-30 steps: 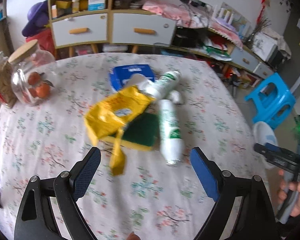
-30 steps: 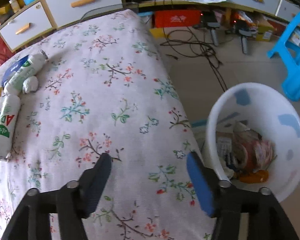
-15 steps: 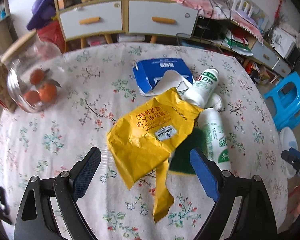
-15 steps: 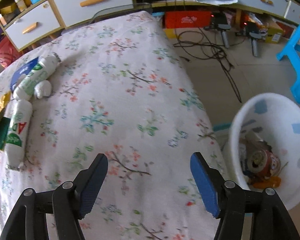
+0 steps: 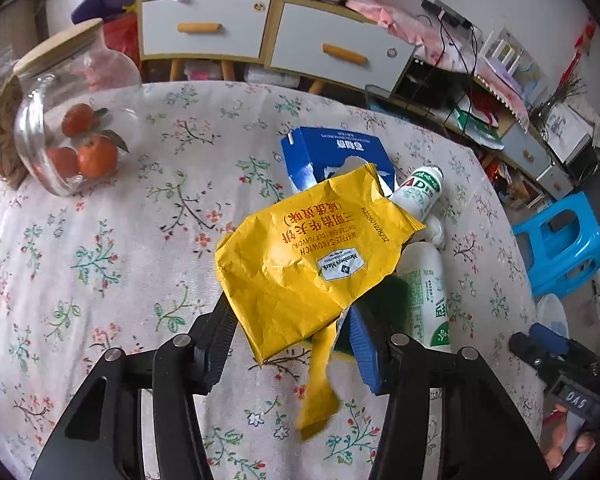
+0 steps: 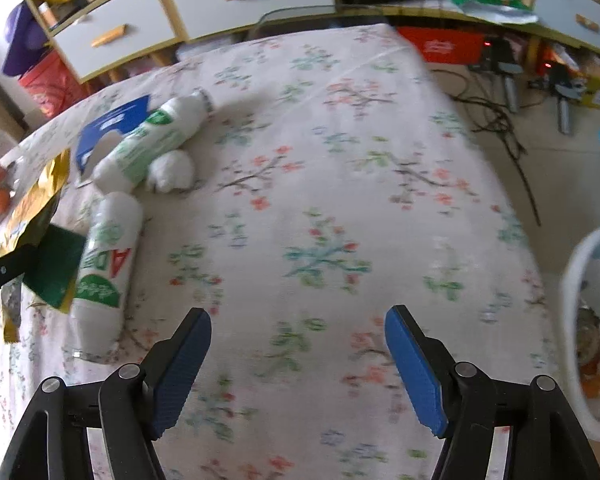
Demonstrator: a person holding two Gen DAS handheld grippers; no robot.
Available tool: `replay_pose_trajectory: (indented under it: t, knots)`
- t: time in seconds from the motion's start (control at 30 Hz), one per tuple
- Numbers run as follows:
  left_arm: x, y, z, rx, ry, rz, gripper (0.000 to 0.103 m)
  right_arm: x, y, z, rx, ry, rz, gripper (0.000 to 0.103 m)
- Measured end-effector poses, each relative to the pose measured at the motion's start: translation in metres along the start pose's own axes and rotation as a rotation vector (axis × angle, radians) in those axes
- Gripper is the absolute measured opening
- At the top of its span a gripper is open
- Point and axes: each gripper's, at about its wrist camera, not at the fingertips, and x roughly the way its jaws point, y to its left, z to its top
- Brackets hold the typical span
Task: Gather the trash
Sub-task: 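Grasp the yellow packet with the left tool while the right tool grasps the white AD bottle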
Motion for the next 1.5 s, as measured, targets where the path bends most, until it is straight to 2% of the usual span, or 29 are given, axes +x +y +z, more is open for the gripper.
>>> replay_pose_trajectory:
  t: [0.17, 0.33, 0.63, 1.07, 1.13, 1.2, 1.5]
  knots:
    - [-0.014, 0.006, -0.004, 0.014, -0.018, -0.009, 0.055, 0.008, 0.030, -0.001, -0.059, 0.005, 0.029, 0.075]
    - [-0.028, 0.011, -0.011, 0.051, -0.037, 0.025, 0.055, 0.014, 0.052, -0.004, -0.086, 0.012, 0.070, 0.075]
    - [-0.039, 0.029, -0.026, 0.051, -0.022, 0.031, 0.055, 0.029, 0.084, -0.007, -0.108, 0.030, 0.128, 0.076]
    - [-0.050, 0.047, -0.033, 0.041, -0.028, 0.044, 0.055, 0.052, 0.117, -0.010, -0.141, 0.037, 0.096, 0.076]
    - [-0.050, 0.048, -0.035, 0.041, -0.025, 0.047, 0.055, 0.052, 0.118, -0.010, -0.145, 0.027, 0.091, 0.072]
    - [-0.051, 0.048, -0.036, 0.043, -0.023, 0.048, 0.055, 0.051, 0.118, -0.010, -0.147, 0.025, 0.096, 0.042]
    - [-0.053, 0.029, -0.040, 0.083, -0.030, 0.030, 0.055, 0.029, 0.103, -0.014, -0.162, -0.005, 0.088, 0.041]
